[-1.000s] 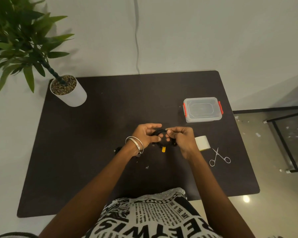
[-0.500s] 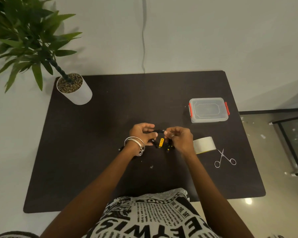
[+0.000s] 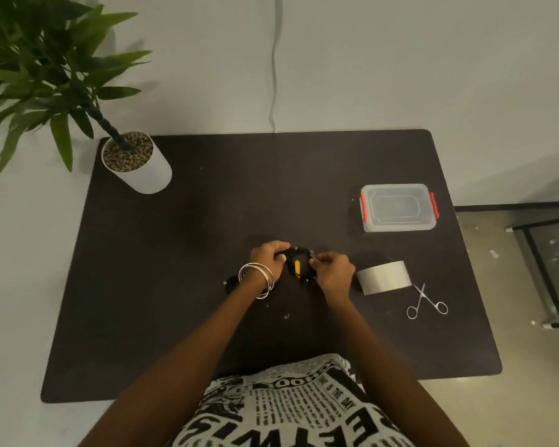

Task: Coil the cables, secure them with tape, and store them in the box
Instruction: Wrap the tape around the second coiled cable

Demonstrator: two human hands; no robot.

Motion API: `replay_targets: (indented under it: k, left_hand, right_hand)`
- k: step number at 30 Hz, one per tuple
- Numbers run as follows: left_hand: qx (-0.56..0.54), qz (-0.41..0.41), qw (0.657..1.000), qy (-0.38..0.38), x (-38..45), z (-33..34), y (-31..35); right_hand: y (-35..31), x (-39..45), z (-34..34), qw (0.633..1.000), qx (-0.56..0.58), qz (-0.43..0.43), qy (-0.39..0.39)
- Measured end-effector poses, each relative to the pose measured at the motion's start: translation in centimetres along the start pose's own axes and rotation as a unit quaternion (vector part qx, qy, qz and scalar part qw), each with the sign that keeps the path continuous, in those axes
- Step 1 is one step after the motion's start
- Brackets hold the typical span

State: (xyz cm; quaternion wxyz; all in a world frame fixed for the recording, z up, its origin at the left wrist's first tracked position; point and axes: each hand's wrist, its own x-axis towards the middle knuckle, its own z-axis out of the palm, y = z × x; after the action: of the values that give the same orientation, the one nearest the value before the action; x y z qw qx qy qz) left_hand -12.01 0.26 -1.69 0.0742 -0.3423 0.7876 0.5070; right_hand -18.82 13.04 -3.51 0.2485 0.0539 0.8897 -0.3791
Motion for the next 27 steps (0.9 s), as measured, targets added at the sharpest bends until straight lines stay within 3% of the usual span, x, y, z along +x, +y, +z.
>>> replay_targets:
  k: [5,13,17,19,23,27]
  left_hand:
    - [0.018,0.007,0.998,0.054,0.2,-0.6,-0.8]
    - [-0.062,0.028,0.986,0.151,-0.5,-1.1,0.0]
    - [-0.119,0.040,0.981,0.148,-1.1,-0.6,2.0]
    - [-0.135,0.037,0.982,0.125,-1.3,0.1,2.9]
    - [-0.152,0.029,0.982,0.107,-1.9,2.0,4.9]
    - [-0.163,0.028,0.982,0.086,-2.2,4.3,6.3]
  right_hand:
    - [0.2,-0.6,1.0,0.980,-0.165,-0.114,0.019]
    - [-0.7,-1.0,-0.4,0.955,-0.245,-0.164,0.012]
    - [-2.0,-1.3,-4.1,0.945,-0.221,-0.231,-0.069]
    - [-2.4,-1.0,-6.8,0.913,-0.297,-0.266,-0.088]
    - [-1.2,0.3,-12.7,0.819,-0.513,-0.228,-0.115]
    - [0.8,1.8,-16.3,0.834,-0.477,-0.178,-0.214]
